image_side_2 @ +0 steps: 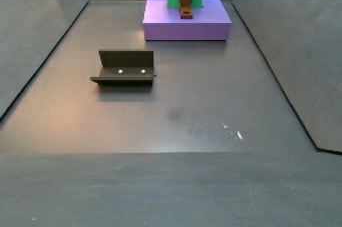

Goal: Pick up the red object. Move up. Move to above the board. Insert the red object.
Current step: Insert the red object.

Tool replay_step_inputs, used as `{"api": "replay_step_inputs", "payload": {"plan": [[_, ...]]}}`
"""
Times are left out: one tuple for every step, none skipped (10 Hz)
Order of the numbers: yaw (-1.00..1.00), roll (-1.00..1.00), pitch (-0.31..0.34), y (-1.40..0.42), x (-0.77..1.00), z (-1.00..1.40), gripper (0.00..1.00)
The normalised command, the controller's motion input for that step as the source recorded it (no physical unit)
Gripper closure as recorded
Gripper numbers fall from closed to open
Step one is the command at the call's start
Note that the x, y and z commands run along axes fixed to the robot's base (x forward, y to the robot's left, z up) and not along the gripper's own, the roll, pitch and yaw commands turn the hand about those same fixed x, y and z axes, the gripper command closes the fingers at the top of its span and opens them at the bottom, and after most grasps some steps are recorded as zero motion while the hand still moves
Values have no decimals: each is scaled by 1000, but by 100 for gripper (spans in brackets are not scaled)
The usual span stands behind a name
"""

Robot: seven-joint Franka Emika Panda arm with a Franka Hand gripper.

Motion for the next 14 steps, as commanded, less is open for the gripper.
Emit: {"api": "replay_step_inputs", "payload": {"plan": [[0, 271, 0, 0, 9, -843, 100], [-34, 157, 0, 0, 106, -1000, 100], [-20, 19, 0, 134, 71, -840, 100], [0, 0, 0, 126, 140, -740, 100], [-80, -120, -43, 43, 163, -766, 100], [-126, -174, -71, 0, 206, -746, 100], [-206, -211, -93, 0, 186, -663, 100], [-57, -123, -67, 9, 83, -343, 100], [0, 20, -37, 0, 0, -151, 100], [0, 49, -147, 0, -157, -169, 100], [-29, 100, -243, -51, -394, 6, 100], [-80, 161, -251, -126, -454, 0, 100], [-140, 141, -204, -197, -317, -49, 100], [-123, 151, -129, -80, -146, -114, 100]]}}
